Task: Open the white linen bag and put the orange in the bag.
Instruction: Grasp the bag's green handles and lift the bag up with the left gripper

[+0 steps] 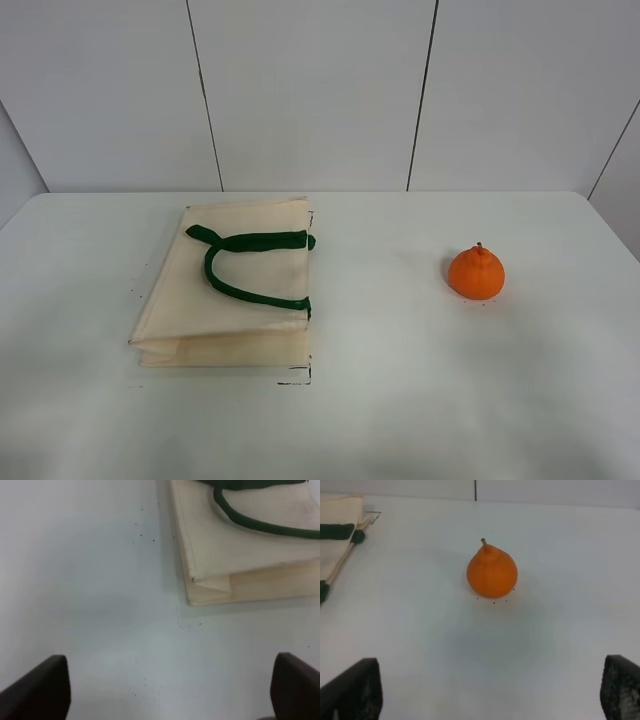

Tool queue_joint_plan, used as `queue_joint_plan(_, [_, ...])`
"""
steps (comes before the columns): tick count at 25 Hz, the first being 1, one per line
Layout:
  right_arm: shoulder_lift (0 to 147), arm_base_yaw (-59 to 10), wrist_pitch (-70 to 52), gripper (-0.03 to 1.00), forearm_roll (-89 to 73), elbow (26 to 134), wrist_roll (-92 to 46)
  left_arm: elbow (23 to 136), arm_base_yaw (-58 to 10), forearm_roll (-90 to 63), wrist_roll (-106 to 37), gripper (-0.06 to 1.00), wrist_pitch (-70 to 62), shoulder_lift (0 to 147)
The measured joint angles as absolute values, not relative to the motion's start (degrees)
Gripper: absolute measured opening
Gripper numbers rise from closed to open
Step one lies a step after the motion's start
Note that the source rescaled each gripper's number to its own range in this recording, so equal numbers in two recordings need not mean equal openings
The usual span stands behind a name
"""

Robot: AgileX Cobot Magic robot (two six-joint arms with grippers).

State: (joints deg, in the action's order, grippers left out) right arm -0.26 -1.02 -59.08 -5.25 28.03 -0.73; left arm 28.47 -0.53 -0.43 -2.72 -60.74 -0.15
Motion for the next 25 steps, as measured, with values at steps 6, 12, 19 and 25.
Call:
queue_joint_plan(6, [-0.3, -1.0, -59.1, 1.00, -5.3, 28.0, -0.7, 28.5, -0.5, -0.4, -2.7, 0.99, -60.7, -0.2])
queue_joint_plan(12, [-0.3, -1.0, -59.1, 1.00, -5.3, 28.0, -0.7, 28.5, -0.5, -0.4, -2.7, 1.00, -60.4, -0.1])
queue_joint_plan(19, [-0.3, -1.0, -59.1, 1.00, -5.3, 28.0, -0.7, 34.6, -0.5, -0.4, -2.7, 1.00, -60.6, 14.5])
queue_joint_plan(25, [-0.3, -1.0, -59.1, 1.00, -5.3, 28.0, -0.7, 43.4, -0.5, -0.4, -2.7, 1.00, -56.4, 40.5])
